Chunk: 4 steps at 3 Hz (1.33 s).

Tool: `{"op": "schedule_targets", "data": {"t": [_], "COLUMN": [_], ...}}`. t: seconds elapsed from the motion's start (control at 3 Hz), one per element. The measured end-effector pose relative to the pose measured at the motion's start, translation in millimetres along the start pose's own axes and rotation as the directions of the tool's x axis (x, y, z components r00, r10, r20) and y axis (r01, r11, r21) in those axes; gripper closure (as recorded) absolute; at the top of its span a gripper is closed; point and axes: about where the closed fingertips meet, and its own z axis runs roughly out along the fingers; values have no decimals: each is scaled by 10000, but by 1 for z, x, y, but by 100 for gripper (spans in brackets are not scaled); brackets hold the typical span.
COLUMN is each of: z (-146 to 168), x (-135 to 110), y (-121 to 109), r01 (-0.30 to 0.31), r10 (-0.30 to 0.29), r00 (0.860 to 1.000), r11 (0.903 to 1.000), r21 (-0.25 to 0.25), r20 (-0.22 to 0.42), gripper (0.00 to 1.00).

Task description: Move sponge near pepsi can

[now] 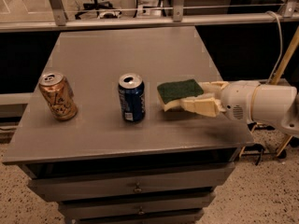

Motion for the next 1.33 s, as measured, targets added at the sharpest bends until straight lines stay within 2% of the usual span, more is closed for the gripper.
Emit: {"op": "schedule_targets", "data": {"t": [0.33,0.67,1.0,1.33], "z": [1,2,2,-3], "x": [-1,-2,-2,-9], "y": [1,3,3,0], "r01": [22,45,46,-13], "r10": [-22,-45,-46,20], "r00": [10000,10000,10000,9997], "r11": [10000,10000,10000,9995], "r21": [-23,-50,-51,-309], "r20": [5,0,0,231], "gripper": [13,0,0,0]}}
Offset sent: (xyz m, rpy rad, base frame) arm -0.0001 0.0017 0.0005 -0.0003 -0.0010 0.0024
